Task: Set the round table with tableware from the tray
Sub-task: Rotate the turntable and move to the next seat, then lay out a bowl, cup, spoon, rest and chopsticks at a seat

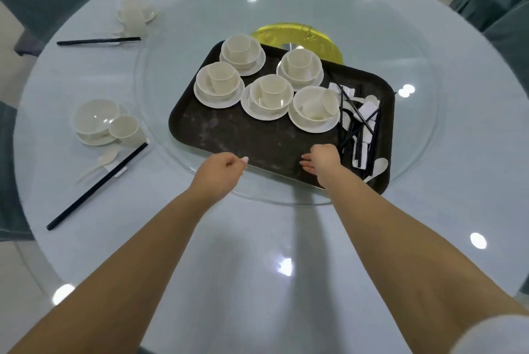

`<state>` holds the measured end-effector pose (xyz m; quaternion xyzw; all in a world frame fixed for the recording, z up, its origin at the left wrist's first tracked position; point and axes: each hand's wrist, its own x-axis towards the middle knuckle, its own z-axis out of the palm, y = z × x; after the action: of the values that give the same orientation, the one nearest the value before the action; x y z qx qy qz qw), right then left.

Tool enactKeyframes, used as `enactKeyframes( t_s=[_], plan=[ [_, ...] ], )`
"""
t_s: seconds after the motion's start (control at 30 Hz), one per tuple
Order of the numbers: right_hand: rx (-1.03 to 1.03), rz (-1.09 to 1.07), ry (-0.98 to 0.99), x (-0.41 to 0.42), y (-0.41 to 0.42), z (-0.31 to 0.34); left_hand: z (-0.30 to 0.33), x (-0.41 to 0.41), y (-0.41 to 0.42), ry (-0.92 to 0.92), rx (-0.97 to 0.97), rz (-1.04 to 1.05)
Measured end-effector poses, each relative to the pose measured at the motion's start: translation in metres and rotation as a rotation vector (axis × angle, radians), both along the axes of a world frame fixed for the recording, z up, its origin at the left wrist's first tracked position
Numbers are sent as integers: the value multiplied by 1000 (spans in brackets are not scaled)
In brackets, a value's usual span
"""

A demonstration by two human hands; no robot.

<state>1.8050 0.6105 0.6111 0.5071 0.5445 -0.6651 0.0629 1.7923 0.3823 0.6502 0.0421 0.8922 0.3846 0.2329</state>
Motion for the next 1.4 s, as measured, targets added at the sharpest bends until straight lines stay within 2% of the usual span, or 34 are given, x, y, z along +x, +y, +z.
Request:
enactKeyframes(
  t_s=[0.33, 0.5, 0.6, 0.77, 1.0, 1.23, 1.4],
  plan=[
    [-6, -314, 73, -63, 21, -22, -13, -13, 10, 21, -21, 46],
    [-61, -231, 111, -55, 22, -18, -14, -11, -2, 7, -25, 79],
    [-76, -301, 127, -52, 18, -12, -18, -7, -9, -19, 0, 84],
    [-109, -294, 99, -20, 6, 13, -28, 17, -31, -101, 15, 73],
    [-79, -170, 135, 40, -24, 28, -26, 38, -53, -181, 75, 125],
    [-76, 96, 172, 88, -73, 23, -16, 46, -66, -184, 124, 168],
    [-143, 375, 111, 107, -112, 16, -10, 60, -85, -293, 212, 277]
  ],
)
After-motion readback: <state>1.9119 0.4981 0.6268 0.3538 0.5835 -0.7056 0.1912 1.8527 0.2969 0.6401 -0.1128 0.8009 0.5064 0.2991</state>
